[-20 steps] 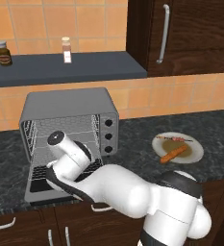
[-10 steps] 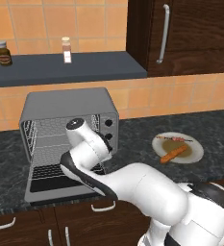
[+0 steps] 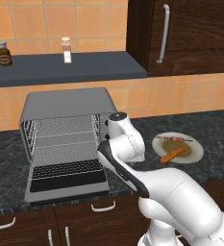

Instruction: Pick up the kebab skewer and baguette bread, and place them inside the toaster oven. Close the toaster oven door and start by setting the timer.

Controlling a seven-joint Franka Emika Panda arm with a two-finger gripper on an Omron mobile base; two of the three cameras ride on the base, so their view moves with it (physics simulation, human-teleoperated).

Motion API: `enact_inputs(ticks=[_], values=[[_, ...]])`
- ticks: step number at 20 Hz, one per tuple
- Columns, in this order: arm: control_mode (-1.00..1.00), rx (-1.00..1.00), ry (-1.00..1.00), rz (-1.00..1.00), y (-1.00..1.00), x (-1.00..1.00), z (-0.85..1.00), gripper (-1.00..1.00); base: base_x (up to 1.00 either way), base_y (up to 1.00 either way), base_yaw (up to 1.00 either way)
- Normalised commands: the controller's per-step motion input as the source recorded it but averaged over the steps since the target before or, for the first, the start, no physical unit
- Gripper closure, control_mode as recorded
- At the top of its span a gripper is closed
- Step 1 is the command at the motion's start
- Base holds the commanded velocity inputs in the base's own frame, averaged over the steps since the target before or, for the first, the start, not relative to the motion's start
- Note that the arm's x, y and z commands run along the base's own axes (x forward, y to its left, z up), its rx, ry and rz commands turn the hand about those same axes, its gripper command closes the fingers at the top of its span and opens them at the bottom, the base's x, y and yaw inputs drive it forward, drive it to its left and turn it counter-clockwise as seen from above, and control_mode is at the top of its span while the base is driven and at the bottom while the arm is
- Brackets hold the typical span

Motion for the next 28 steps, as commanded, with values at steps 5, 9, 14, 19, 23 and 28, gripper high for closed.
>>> enact_inputs(ticks=[5,9,14,19,23,28], values=[[-1.0,0.02,0.01,-0.41,-1.0,0.2,0.0,-1.0,0.0,0.0,0.0],[-1.0,0.0,0.09,-0.35,-1.0,0.48,0.0,-1.0,0.0,0.0,0.0],[-1.0,0.03,0.03,-0.23,-1.0,0.45,0.0,-1.0,0.0,0.0,0.0],[-1.0,0.06,0.0,-0.15,-1.0,0.45,0.0,-1.0,0.0,0.0,0.0],[-1.0,0.02,0.0,-0.03,-0.88,0.25,-0.1,-1.0,0.0,0.0,0.0],[-1.0,0.0,0.0,0.0,-0.24,0.62,-0.14,-1.0,0.0,0.0,0.0]])
